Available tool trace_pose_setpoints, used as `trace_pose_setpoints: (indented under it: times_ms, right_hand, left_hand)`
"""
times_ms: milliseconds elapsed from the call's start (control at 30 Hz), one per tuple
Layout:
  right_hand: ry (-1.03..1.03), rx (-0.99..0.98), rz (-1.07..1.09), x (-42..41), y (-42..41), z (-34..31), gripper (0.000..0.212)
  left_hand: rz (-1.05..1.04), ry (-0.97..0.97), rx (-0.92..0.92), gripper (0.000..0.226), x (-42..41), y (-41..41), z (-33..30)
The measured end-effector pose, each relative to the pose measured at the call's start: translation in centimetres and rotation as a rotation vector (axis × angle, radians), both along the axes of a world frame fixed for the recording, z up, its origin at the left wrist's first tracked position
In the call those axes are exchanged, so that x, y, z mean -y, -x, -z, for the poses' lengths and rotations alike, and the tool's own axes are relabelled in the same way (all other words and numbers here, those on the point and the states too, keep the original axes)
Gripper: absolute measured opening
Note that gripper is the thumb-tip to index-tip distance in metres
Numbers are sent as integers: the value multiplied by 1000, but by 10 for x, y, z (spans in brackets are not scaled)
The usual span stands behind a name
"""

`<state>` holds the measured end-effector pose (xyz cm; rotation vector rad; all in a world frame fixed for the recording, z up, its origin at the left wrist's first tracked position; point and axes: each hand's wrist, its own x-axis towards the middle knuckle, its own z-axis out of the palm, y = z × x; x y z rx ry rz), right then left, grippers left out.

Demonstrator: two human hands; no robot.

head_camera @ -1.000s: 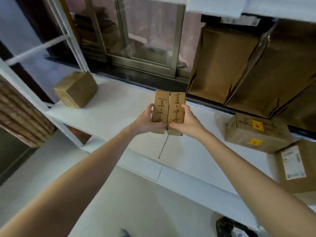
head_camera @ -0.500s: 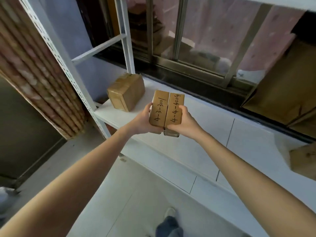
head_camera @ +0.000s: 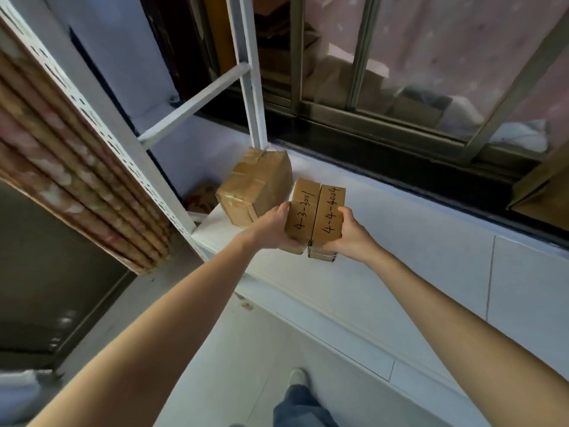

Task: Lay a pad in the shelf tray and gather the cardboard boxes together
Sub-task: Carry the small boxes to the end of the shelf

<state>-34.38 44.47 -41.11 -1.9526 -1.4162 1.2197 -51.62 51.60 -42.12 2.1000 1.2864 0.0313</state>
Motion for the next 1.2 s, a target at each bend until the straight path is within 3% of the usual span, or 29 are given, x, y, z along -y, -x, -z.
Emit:
trace_pose_setpoints:
  times_ms: [167, 400, 533, 733, 1033, 1200]
  right_hand:
    - [52, -60, 56, -12, 14, 20, 96]
    - [72, -79, 139, -19, 30, 42, 99]
    - [69, -68, 158, -19, 40, 52, 106]
    - [48, -66, 175, -24, 50, 59, 105]
    - [79, 206, 75, -27, 58, 58, 86]
    - [112, 184, 66, -16, 59, 46, 93]
  left_hand:
    - [66, -11, -179, 95, -20, 7, 10]
    - [132, -53, -210, 86, -30, 14, 27]
    - [168, -140, -247, 94, -31, 18, 37]
    - [262, -458, -457, 65, -33, 22, 44]
    - [428, -739, -744, 42, -33, 25, 37]
    - [486, -719, -746, 67, -30, 29, 21]
